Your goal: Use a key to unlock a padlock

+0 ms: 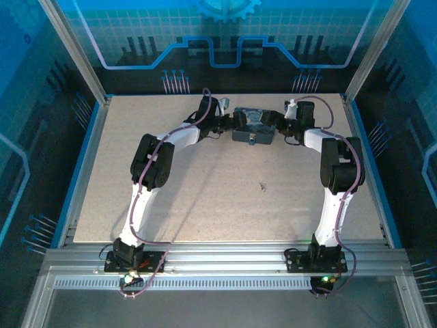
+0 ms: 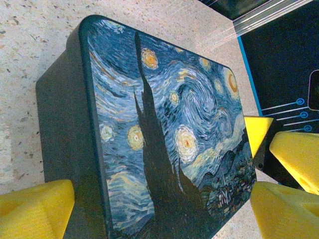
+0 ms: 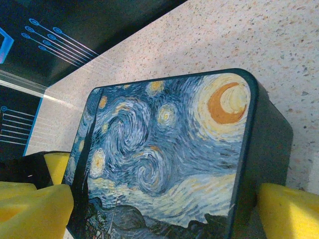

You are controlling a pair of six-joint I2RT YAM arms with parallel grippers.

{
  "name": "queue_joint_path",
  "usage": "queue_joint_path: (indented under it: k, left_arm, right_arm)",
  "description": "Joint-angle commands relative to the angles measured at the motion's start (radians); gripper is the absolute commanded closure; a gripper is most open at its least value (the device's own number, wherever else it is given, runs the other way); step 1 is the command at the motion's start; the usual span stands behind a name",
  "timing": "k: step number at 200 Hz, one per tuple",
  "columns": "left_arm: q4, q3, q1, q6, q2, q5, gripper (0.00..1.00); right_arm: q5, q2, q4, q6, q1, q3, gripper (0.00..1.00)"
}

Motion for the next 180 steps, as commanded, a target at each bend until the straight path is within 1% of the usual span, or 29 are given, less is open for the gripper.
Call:
queue_joint_path:
  k: [1,30,72,128,162,180]
  left_arm:
    - [0.008,0.009,-0.017,-0.018,-0.006,0.070,0.08]
    - [0.032,-0.053,-0.018,-0.015,-0.054,0.070,0.08]
    - [0.085,-0.213,-0.018,-0.012,-0.163,0.064,0.08]
    - [0.143,-0.499,-0.018,-0.023,-0.361,0.029,0.08]
    - [0.188,-0.730,-0.018,-0.056,-0.518,-0.019,0.07]
    - [0.206,-0.828,-0.019,-0.075,-0.583,-0.021,0.07]
  right_arm:
    - [-0.095,0.001,-0.019,-0.001,0.042,0.016,0.06]
    - [-0.097,-0.024,-0.019,-0.006,0.062,-0.015,0.06]
    - [-0.095,-0.069,-0.012,-0.011,0.100,-0.074,0.06]
    - [-0.074,-0.140,-0.018,-0.021,0.177,-0.151,0.06]
    - [-0.053,-0.179,-0.014,-0.022,0.238,-0.198,0.05]
    - [-0.049,-0.189,-0.006,-0.018,0.264,-0.218,0.05]
